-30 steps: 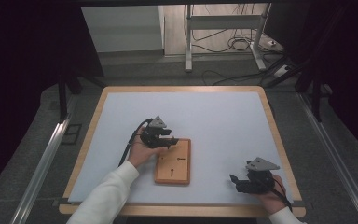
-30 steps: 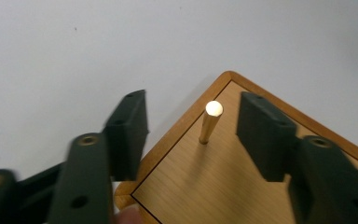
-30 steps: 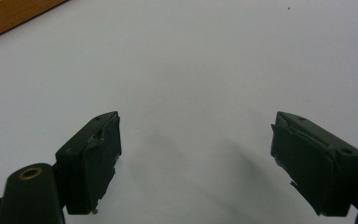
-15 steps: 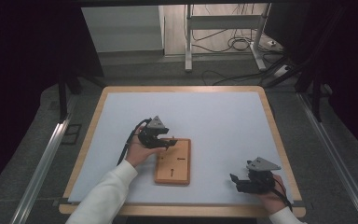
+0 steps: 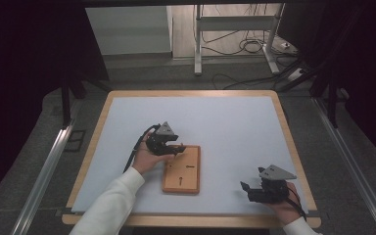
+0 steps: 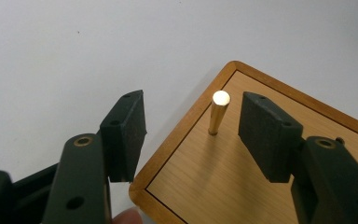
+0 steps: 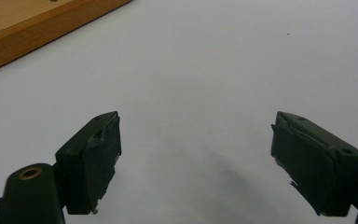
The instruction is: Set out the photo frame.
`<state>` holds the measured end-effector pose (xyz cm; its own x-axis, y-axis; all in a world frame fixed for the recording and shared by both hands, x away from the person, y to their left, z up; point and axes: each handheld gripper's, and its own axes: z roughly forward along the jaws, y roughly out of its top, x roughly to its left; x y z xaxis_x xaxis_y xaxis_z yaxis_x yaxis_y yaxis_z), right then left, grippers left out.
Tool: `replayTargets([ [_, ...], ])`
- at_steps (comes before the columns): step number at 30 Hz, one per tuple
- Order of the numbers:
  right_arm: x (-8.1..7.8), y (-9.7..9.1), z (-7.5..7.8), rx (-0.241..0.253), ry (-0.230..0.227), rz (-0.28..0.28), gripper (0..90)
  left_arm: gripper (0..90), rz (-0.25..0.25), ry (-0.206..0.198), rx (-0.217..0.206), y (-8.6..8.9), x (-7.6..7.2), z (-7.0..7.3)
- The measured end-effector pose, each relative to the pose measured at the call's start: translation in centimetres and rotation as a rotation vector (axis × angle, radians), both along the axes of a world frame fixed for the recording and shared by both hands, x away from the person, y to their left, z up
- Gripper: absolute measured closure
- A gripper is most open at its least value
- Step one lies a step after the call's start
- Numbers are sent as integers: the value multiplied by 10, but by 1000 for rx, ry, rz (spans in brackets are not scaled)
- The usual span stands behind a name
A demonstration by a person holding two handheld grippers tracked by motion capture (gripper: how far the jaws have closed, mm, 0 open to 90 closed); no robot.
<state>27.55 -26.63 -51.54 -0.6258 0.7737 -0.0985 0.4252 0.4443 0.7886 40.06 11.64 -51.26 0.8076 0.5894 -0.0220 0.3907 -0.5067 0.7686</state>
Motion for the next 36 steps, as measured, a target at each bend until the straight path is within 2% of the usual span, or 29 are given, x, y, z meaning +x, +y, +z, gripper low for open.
replayTargets([
  [7,0,1,0,-11,3,1,164,449,-13,-13,9,-2,1,-3],
  [14,0,5,-1,-16,6,5,164,588,-26,-10,-7,-3,6,-5],
  [15,0,5,-1,-19,9,6,164,615,-44,-4,-18,-3,7,-6],
  [17,1,5,-2,-19,10,5,164,633,-48,-1,-22,-3,7,-6],
  [20,1,4,-2,-18,13,-2,164,708,-71,4,-26,-4,7,-6],
  [24,1,4,-2,-19,12,-1,164,750,-78,11,-31,-5,6,-7],
  [26,1,4,-1,-20,12,0,164,823,-88,24,-45,-6,6,-7],
  [30,1,4,-1,-21,11,-2,164,839,-95,53,-55,-5,7,-7],
  [32,1,4,-1,-22,13,0,165,839,-93,74,-75,-4,9,-7],
  [36,1,5,-2,-20,14,1,164,836,-93,112,-77,-3,12,-6],
])
